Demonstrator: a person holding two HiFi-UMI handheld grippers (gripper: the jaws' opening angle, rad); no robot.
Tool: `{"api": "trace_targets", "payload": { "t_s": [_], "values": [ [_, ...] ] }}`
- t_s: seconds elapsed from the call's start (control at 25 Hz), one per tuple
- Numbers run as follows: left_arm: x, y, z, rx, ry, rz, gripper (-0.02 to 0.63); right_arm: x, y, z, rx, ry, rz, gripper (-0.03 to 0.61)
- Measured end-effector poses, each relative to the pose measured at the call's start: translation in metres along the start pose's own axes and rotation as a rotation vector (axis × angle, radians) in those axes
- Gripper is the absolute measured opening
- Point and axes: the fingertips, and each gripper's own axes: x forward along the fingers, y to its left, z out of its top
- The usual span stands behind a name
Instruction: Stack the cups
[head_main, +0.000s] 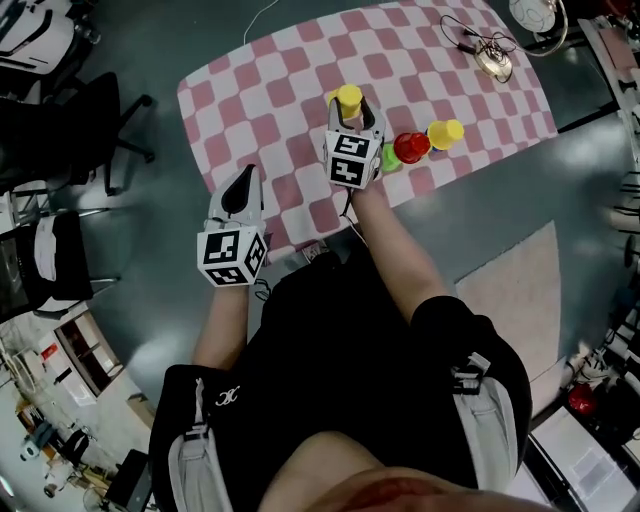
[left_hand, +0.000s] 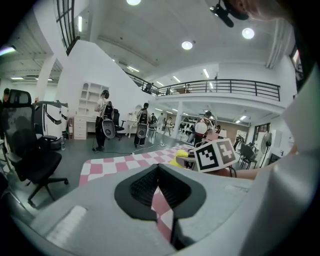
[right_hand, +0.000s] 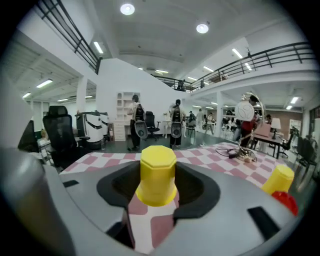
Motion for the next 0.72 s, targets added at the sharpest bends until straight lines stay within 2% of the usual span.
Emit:
{"api": "trace_targets", "payload": {
  "t_s": [0.16, 0.36, 0.48, 0.72],
  "values": [
    [-0.003, -0.016, 0.009, -0.008, -0.033, -0.017, 0.015, -0.041, 0.016, 0.037, -0.072, -0.074, 0.090, 0.212],
    [-0.001, -0.039, 0.027, -0.002, -0.081, -0.057, 0.015, -0.086, 0.008, 0.065, -0.095, -0.110, 0.151, 0.207],
    [0.004, -0.054, 0.038, 0.005, -0.101, -0.082, 0.015, -0.108, -0.011, 0.073, -0.109, -0.129, 0.154, 0.207],
    [0.019, -0.089, 0.051, 0.025, -0.118, -0.132, 0.015, -0.143, -0.068, 0.085, -0.089, -0.160, 0.098, 0.206]
  ]
}}
